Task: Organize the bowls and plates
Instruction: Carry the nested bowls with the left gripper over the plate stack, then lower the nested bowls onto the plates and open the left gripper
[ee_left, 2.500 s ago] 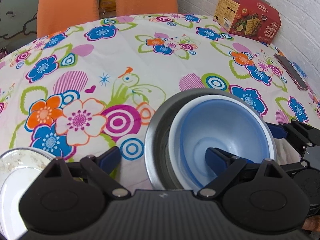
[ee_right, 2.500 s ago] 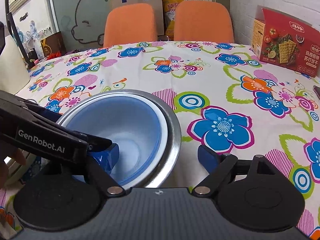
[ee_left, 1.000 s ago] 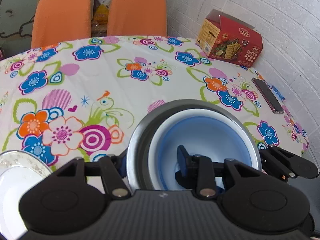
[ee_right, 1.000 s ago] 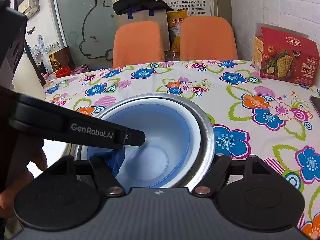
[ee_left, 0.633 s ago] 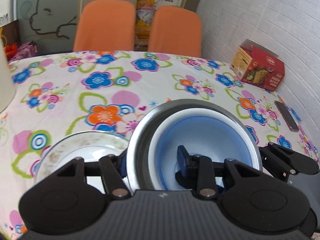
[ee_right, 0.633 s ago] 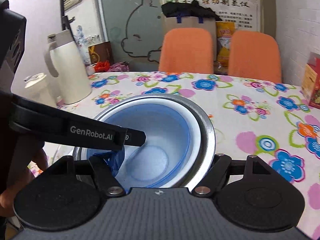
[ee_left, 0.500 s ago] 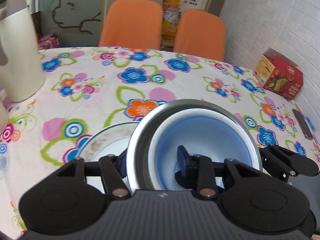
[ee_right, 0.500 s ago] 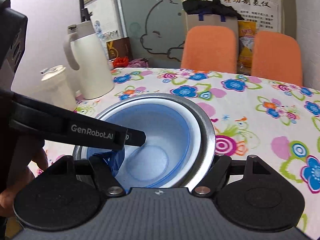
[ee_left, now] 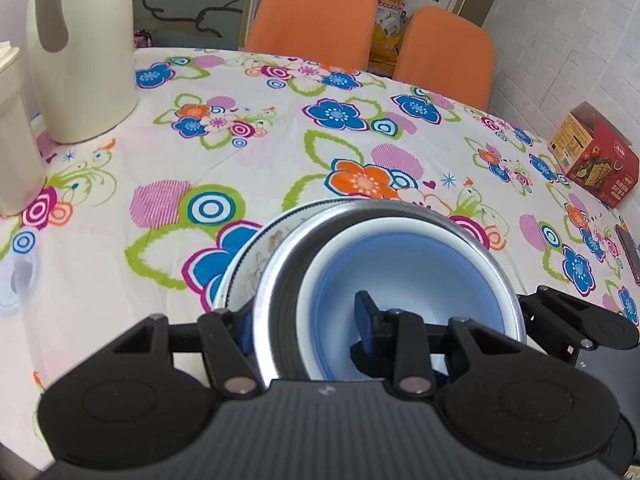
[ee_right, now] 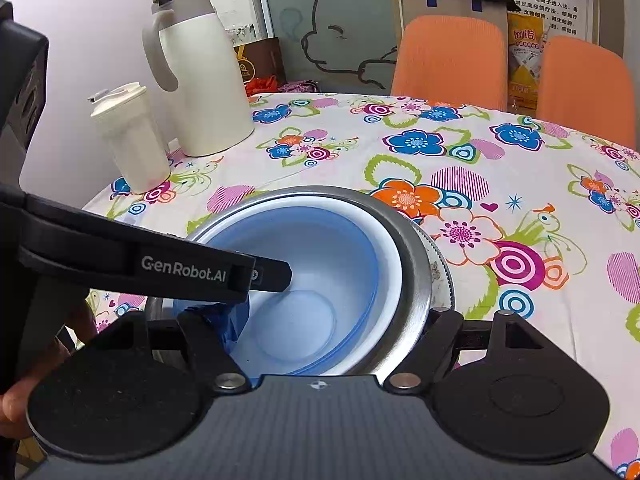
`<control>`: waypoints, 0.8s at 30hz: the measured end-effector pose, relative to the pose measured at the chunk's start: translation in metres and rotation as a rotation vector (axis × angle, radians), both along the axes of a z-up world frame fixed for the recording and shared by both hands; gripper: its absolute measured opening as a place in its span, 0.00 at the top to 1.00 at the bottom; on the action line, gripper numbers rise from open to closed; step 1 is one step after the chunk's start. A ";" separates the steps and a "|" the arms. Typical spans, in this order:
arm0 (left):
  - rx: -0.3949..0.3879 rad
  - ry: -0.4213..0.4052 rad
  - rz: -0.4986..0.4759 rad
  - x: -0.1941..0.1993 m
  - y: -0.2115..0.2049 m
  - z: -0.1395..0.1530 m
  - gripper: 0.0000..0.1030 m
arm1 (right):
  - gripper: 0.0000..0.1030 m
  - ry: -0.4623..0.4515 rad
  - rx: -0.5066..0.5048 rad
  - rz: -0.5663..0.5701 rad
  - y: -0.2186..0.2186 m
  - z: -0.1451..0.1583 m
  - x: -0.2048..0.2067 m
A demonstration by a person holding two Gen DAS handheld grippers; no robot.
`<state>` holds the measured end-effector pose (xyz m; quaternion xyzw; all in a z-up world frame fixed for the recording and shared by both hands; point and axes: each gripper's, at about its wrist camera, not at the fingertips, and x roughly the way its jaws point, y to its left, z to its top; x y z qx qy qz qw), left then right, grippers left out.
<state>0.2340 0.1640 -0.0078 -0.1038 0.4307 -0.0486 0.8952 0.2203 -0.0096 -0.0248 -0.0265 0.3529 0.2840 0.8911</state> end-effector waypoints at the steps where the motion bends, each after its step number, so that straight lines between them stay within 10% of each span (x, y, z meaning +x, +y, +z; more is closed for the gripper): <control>1: 0.002 -0.006 -0.005 -0.001 0.000 0.000 0.68 | 0.39 0.000 0.002 0.000 0.000 -0.001 0.000; 8: 0.022 -0.030 -0.024 -0.001 -0.003 -0.002 0.63 | 0.39 0.015 0.021 -0.012 -0.001 -0.005 0.003; 10: -0.019 -0.032 -0.044 -0.001 -0.003 -0.004 0.32 | 0.39 0.030 0.039 -0.012 -0.002 -0.005 0.003; 24: -0.056 -0.144 -0.023 -0.013 0.001 0.020 0.29 | 0.39 -0.017 0.093 -0.111 -0.028 0.012 -0.001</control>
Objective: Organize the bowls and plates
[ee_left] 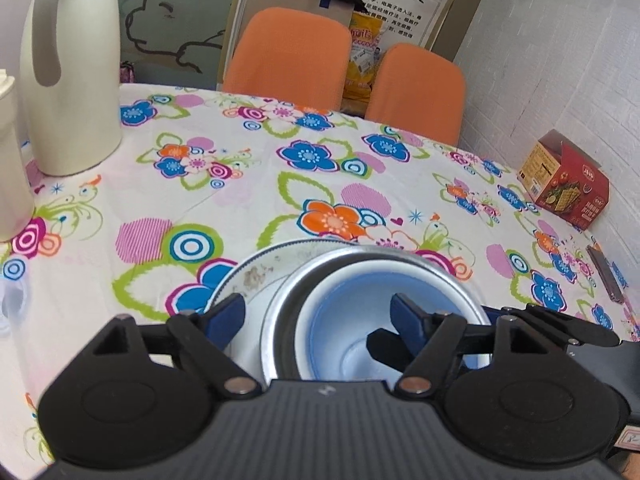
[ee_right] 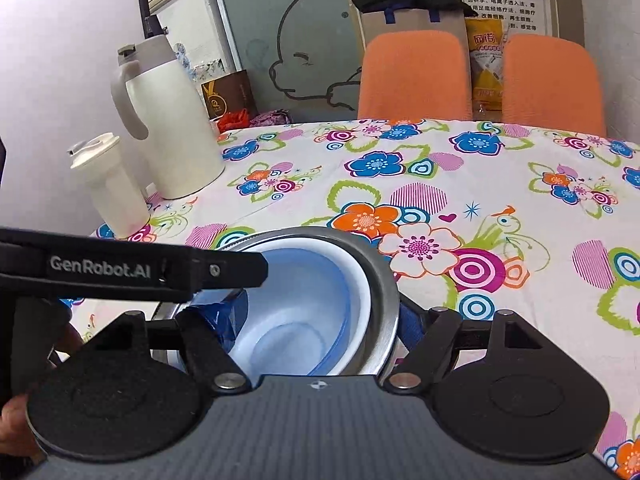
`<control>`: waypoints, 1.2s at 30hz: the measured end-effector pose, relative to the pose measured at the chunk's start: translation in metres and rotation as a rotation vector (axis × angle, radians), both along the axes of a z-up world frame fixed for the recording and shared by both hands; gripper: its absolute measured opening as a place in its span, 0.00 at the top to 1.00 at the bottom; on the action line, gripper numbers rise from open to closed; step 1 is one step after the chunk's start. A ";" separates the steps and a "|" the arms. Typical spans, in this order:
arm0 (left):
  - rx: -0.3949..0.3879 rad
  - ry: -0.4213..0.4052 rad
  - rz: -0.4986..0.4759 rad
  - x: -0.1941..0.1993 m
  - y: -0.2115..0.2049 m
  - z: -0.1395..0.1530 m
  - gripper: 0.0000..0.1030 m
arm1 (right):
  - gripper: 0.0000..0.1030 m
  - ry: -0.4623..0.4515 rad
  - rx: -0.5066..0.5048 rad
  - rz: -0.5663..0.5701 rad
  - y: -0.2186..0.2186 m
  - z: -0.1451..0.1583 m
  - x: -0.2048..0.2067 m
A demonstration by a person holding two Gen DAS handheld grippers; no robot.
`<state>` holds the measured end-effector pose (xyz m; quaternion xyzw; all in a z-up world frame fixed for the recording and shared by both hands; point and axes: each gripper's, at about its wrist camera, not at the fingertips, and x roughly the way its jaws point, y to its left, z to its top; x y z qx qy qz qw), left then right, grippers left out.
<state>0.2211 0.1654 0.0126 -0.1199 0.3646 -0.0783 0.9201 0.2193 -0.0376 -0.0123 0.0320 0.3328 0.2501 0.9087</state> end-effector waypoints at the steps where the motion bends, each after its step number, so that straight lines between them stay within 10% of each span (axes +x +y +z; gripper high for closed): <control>1: -0.005 -0.013 0.008 -0.001 0.001 0.003 0.29 | 0.39 0.007 0.006 0.006 -0.001 -0.001 0.001; 11: 0.000 -0.022 0.049 -0.006 0.006 0.011 0.29 | 0.39 0.023 0.018 0.043 -0.004 -0.002 -0.005; 32: 0.016 -0.069 -0.040 -0.069 -0.082 0.007 0.28 | 0.38 -0.086 -0.049 -0.310 -0.107 -0.006 -0.062; 36: 0.153 -0.129 -0.049 -0.108 -0.109 -0.008 0.27 | 0.38 -0.090 -0.046 -0.339 -0.115 -0.018 -0.088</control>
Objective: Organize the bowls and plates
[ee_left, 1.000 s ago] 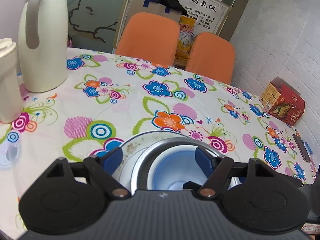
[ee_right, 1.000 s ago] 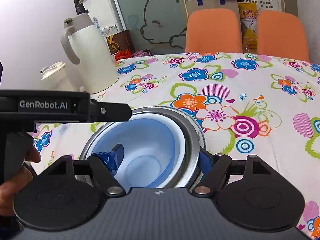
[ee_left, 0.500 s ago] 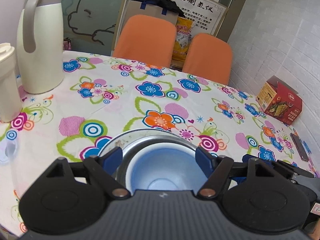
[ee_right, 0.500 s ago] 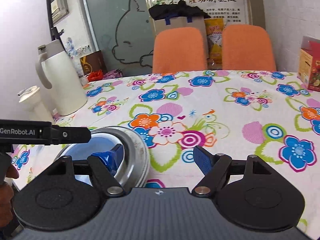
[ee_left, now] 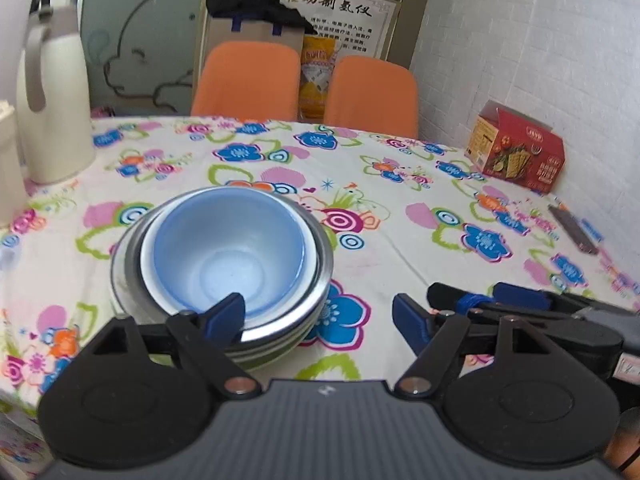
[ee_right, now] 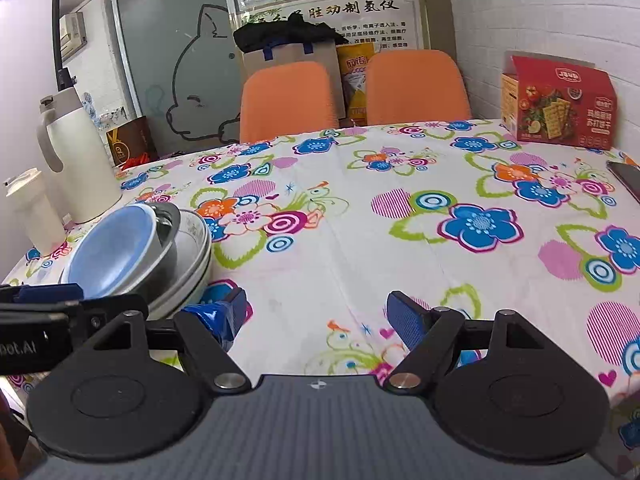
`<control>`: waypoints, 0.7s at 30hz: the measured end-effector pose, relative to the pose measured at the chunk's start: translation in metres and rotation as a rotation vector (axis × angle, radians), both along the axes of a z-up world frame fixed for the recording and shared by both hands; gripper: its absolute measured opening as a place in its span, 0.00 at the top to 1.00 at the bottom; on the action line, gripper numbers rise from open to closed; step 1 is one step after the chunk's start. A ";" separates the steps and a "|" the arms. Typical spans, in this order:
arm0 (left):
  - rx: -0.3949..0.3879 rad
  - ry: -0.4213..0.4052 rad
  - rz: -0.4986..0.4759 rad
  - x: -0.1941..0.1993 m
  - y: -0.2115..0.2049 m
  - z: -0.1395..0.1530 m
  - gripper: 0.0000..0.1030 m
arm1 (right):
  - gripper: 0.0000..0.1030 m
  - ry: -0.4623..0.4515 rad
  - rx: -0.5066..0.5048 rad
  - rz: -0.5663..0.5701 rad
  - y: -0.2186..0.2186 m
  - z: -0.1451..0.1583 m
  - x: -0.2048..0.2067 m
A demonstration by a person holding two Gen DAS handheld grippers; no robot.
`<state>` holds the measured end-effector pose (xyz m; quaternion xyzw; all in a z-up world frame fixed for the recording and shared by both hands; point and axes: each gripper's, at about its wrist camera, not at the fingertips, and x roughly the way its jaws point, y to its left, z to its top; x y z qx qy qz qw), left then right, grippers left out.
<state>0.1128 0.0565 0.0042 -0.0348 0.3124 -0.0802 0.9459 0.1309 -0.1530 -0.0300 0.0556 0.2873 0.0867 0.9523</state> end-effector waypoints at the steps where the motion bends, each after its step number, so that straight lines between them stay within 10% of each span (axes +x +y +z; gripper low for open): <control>1: 0.052 -0.009 0.003 -0.009 -0.007 -0.003 0.27 | 0.38 0.000 0.001 -0.009 -0.002 -0.003 -0.006; 21: 0.123 -0.018 -0.002 -0.085 -0.027 -0.029 0.27 | 0.37 -0.087 0.096 0.009 -0.014 -0.002 -0.082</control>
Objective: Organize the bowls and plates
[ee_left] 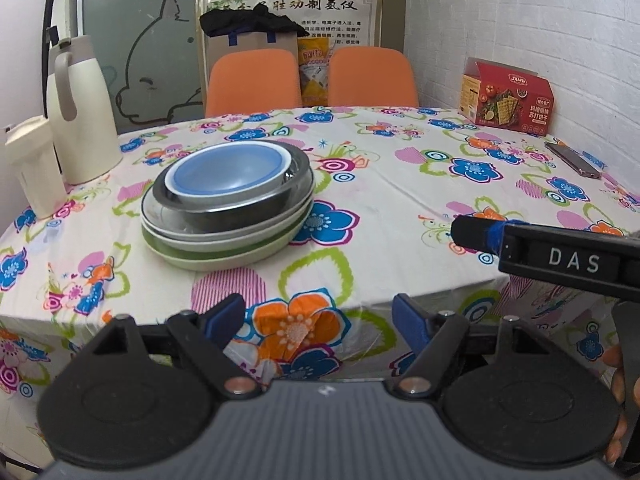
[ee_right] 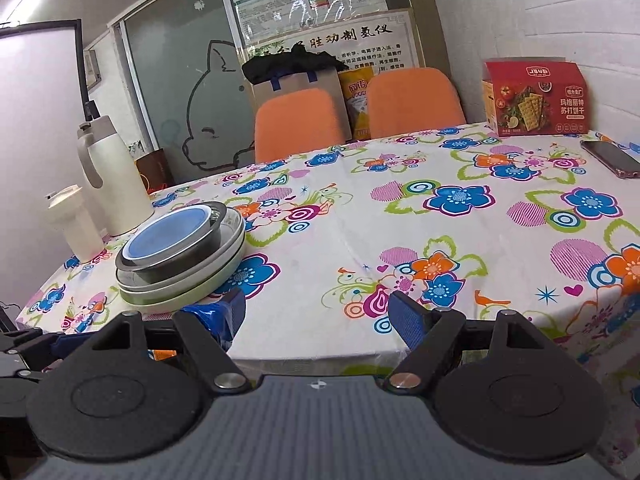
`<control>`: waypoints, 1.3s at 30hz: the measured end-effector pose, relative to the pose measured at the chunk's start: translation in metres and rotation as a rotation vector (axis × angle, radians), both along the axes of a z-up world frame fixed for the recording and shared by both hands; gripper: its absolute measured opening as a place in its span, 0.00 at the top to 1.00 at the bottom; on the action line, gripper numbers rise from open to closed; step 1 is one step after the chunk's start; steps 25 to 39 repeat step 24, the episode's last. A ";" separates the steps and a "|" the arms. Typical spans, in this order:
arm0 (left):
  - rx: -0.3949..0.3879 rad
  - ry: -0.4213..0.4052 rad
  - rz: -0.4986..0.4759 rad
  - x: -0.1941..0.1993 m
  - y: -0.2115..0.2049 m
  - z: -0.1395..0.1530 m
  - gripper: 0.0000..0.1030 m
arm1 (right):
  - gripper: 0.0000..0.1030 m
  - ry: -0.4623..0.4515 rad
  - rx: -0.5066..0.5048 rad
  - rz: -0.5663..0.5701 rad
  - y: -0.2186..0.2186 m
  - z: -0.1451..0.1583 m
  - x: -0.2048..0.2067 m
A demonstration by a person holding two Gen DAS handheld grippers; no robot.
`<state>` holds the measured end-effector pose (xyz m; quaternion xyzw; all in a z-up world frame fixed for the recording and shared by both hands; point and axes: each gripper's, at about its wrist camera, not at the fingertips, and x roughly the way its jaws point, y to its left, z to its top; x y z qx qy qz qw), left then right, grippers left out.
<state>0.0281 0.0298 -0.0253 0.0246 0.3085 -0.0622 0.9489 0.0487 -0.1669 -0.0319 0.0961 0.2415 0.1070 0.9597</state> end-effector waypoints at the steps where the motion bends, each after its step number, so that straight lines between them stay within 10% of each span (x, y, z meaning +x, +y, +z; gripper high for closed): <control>1: 0.000 0.002 0.000 -0.001 0.000 0.000 0.27 | 0.37 -0.004 0.000 0.003 0.000 0.001 -0.002; 39: 0.036 -0.082 0.010 -0.041 -0.008 0.009 0.27 | 0.35 -0.007 -0.034 0.059 0.018 0.001 -0.032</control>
